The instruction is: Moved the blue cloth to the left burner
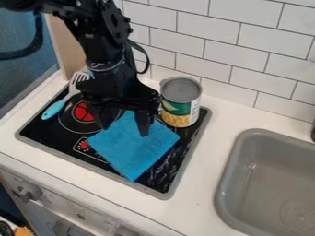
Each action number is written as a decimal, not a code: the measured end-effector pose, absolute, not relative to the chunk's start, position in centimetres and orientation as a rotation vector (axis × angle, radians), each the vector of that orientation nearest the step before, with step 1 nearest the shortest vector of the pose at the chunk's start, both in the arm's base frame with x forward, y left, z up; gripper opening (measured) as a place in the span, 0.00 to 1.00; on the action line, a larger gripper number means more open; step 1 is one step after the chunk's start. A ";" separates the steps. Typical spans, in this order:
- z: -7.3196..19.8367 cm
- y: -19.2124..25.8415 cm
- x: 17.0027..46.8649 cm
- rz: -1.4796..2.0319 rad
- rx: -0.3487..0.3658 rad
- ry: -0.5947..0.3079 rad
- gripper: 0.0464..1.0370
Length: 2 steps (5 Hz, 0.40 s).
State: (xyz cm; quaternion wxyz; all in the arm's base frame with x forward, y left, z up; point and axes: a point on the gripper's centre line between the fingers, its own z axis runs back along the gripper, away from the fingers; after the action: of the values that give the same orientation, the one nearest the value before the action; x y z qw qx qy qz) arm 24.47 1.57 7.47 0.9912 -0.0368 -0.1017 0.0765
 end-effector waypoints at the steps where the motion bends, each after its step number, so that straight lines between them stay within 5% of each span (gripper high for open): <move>1: 6.8 1.6 24.3 0.162 -0.075 -0.178 0.96; 2: 5.3 2.7 25.3 0.218 -0.052 -0.135 0.96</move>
State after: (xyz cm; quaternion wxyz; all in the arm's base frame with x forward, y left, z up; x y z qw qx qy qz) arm 25.31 2.66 5.33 0.9914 -0.0261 -0.0674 0.1088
